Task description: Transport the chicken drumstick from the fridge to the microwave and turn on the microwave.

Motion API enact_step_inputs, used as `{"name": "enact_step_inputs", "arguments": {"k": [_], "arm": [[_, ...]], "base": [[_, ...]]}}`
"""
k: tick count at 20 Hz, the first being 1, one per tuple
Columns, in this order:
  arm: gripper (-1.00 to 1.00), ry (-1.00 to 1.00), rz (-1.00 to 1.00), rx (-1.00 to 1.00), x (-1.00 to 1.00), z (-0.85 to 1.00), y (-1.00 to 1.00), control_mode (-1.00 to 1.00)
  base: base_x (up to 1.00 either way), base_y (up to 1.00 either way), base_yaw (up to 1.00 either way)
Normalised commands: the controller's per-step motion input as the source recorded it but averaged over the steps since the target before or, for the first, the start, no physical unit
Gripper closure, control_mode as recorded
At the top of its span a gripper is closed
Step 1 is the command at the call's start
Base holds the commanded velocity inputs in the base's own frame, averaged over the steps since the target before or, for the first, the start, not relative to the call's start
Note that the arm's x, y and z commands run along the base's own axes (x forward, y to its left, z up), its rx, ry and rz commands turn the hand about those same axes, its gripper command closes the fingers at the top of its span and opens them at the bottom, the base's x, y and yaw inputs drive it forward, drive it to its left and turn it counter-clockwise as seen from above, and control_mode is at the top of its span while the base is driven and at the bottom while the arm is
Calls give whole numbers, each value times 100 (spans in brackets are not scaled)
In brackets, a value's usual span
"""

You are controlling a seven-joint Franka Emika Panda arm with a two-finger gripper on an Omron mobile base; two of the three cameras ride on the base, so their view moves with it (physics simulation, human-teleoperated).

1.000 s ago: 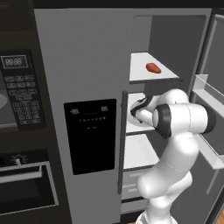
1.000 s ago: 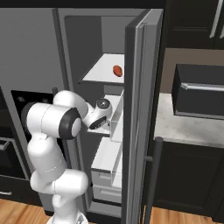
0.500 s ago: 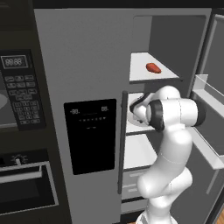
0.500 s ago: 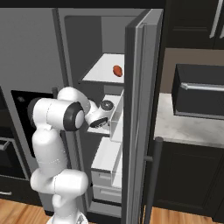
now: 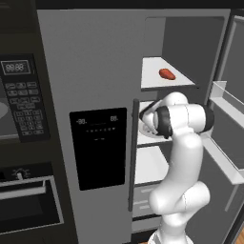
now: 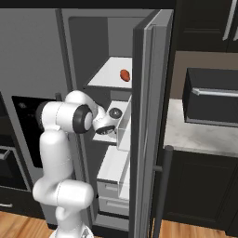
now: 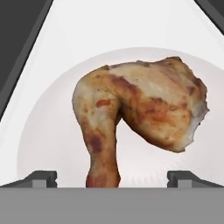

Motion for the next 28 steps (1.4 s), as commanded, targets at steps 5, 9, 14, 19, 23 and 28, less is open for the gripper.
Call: {"name": "enact_step_inputs", "arguments": {"k": [5, 9, 14, 19, 23, 28], "arm": [[-100, 2, -1, 0, 34, -15, 0, -100], [-100, 3, -2, 0, 35, -12, 0, -100], [100, 5, -3, 0, 38, -10, 0, -100], [100, 2, -4, 0, 19, -27, 0, -100], [100, 0, -4, 1, 5, -37, 0, -100], [100, 0, 0, 0, 0, -14, 13, -100]], "base": [[0, 0, 0], [0, 0, 0], [0, 0, 0], [0, 0, 0], [0, 0, 0], [0, 0, 0]]}}
